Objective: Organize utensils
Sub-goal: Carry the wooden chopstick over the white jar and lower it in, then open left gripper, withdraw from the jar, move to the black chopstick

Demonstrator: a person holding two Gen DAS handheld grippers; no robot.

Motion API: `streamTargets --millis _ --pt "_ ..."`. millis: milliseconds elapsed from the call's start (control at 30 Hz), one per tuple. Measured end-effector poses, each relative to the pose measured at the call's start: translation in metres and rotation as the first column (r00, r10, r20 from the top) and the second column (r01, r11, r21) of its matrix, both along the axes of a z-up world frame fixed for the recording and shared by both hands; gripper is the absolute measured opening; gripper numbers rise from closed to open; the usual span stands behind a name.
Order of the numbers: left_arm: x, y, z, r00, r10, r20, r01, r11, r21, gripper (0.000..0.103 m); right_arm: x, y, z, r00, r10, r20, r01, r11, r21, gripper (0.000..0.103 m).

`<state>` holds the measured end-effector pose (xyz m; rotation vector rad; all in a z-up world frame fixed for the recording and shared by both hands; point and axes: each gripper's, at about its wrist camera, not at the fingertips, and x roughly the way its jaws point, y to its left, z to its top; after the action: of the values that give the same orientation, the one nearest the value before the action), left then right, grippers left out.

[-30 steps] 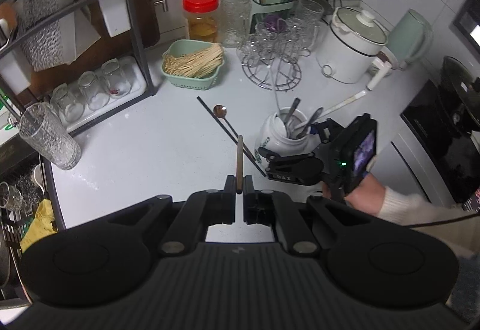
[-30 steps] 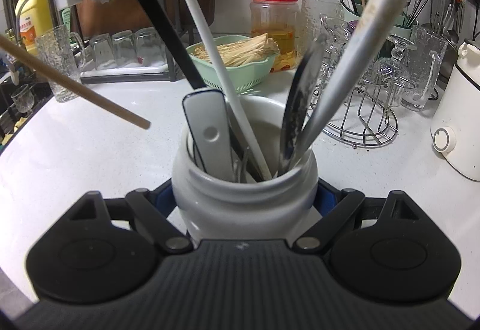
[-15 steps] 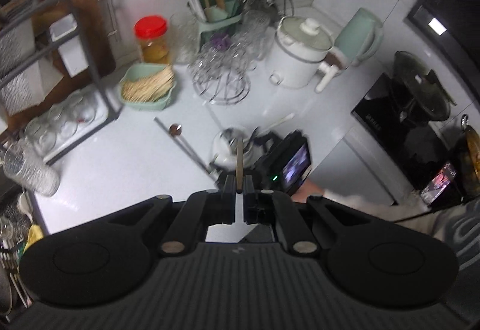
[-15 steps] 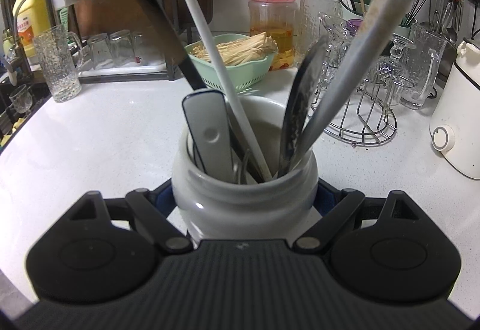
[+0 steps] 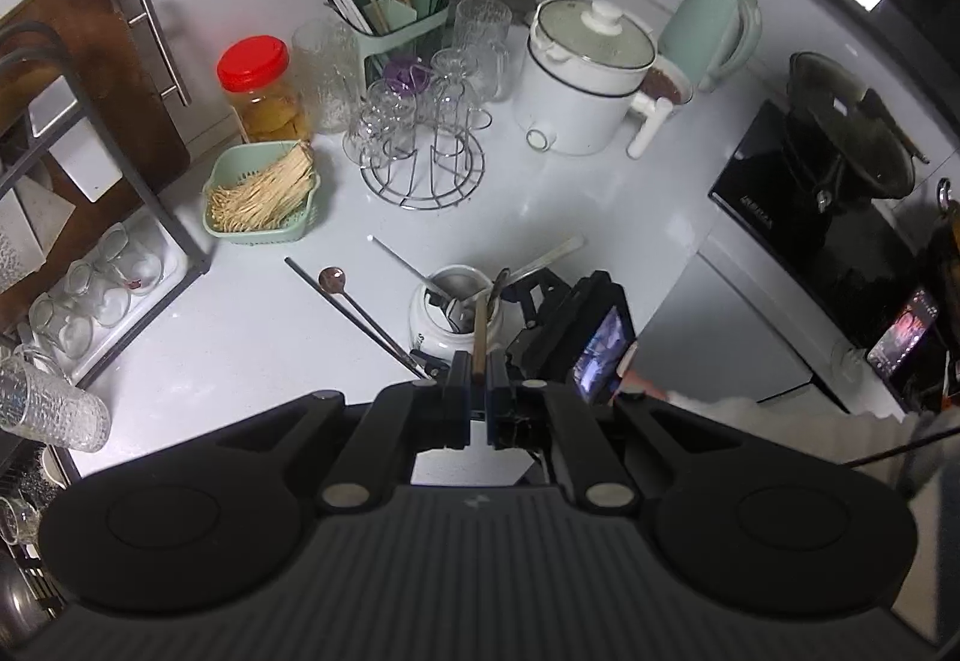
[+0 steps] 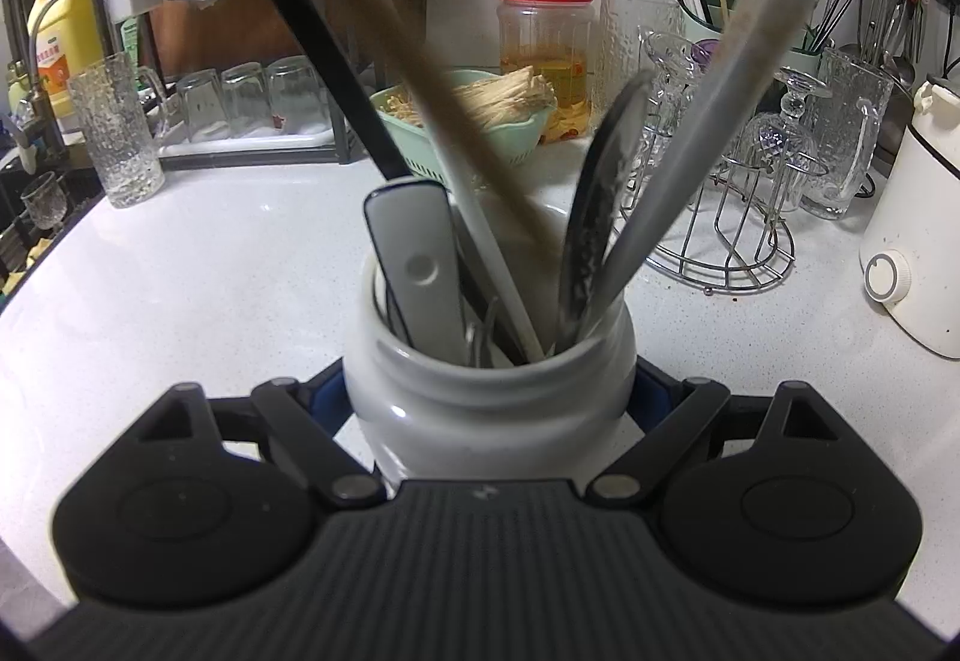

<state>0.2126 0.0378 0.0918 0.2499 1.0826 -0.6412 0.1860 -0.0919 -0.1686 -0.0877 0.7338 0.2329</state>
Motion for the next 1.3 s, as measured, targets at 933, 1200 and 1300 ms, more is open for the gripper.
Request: streamTargets --millis 933,1200,1300 --pt "0.051 -0.046 -0.053 0.998 -0.053 -0.012 0.054 0.998 0.041 0.005 -0.002 -0.001 -0.001 1.000 -0.018 0.015 0.018 1.000 0.007 0.091" --pt "0.043 -0.033 -0.041 1.000 0.007 0.024 -0.007 1.000 0.006 0.051 -0.003 -0.001 -0.002 1.000 -0.017 0.017 0.016 1.000 0.007 0.091" --pt "0.032 -0.027 -0.034 0.998 0.013 0.056 -0.012 1.000 -0.021 0.051 -0.003 -0.001 -0.002 1.000 -0.016 0.017 0.016 1.000 0.007 0.091"
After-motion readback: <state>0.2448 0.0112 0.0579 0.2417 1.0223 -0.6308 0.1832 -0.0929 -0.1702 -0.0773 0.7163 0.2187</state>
